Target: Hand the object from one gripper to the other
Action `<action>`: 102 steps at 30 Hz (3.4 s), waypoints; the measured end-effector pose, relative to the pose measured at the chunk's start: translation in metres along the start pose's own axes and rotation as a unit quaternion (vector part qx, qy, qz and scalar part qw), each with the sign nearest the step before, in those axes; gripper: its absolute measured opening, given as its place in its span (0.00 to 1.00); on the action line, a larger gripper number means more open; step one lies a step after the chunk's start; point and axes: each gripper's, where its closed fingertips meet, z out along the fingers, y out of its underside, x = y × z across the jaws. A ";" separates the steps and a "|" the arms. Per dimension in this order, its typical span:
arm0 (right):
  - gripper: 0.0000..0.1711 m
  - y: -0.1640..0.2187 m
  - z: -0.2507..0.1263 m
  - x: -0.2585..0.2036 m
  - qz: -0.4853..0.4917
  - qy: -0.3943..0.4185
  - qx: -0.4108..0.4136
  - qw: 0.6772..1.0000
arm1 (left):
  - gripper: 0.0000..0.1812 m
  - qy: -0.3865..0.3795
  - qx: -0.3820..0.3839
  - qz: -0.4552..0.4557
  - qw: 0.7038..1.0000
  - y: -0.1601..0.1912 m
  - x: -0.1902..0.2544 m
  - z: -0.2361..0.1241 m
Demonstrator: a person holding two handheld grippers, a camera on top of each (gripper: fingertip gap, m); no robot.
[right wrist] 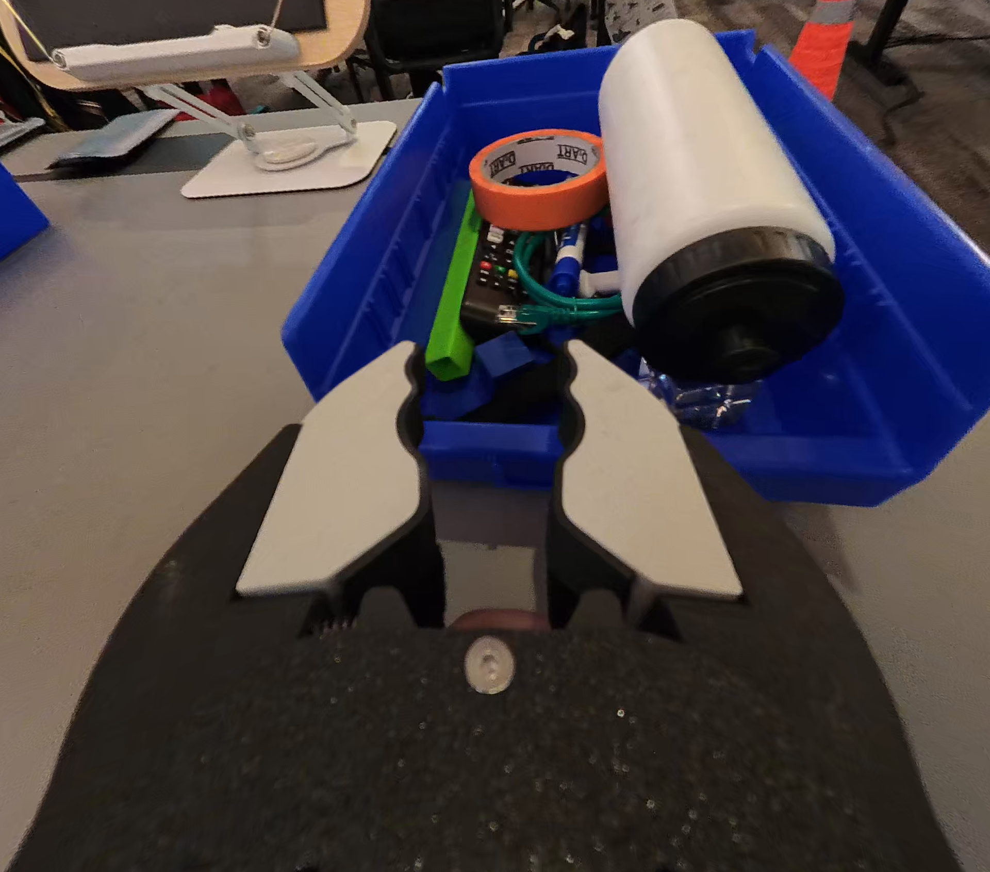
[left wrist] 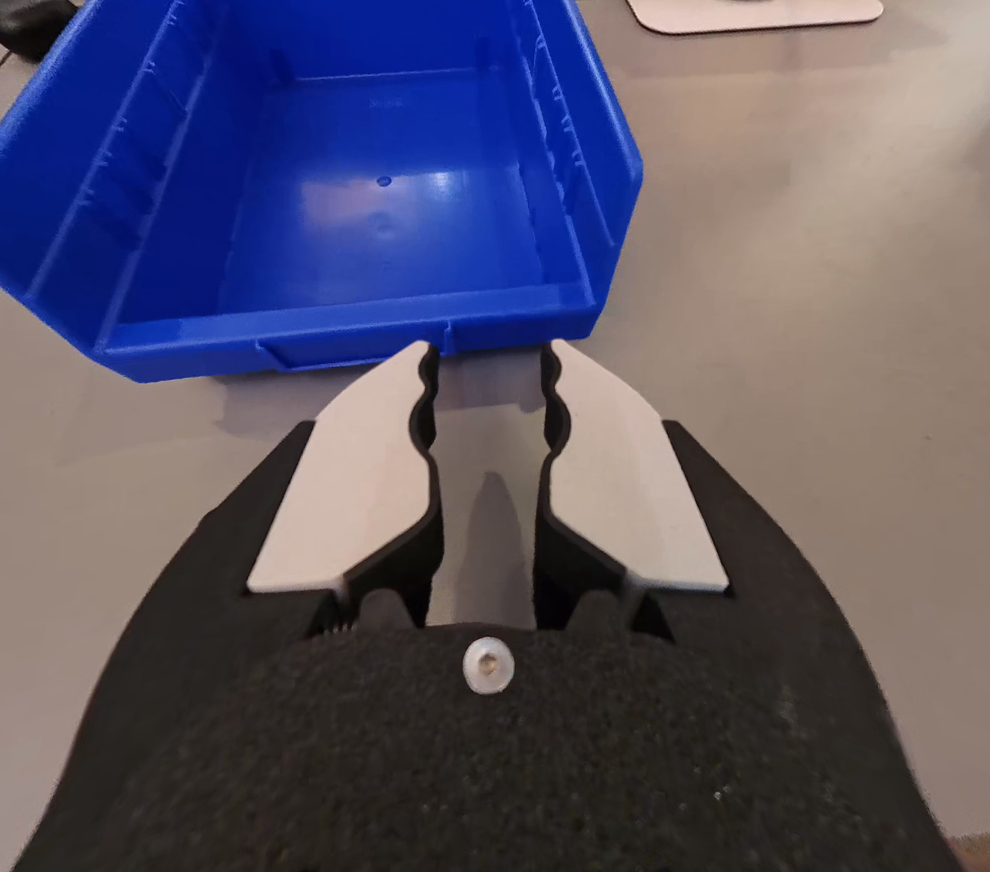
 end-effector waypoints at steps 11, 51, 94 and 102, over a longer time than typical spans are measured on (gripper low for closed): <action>0.26 -0.011 0.020 -0.003 -0.047 0.019 0.019 0.999 | 0.21 -0.046 -0.014 -0.067 0.997 0.019 -0.044 -0.028; 0.42 -0.040 -0.022 -0.128 -0.066 -0.168 0.062 0.982 | 0.37 0.340 0.123 0.094 0.928 -0.054 0.299 -0.027; 0.04 0.039 0.062 -0.216 -0.087 -0.021 -0.097 0.991 | 0.04 0.082 -0.029 0.056 0.995 -0.040 0.156 0.076; 0.20 0.020 0.014 -0.213 -0.130 -0.125 -0.013 0.984 | 0.14 0.070 0.149 -0.088 0.982 -0.102 0.047 -0.017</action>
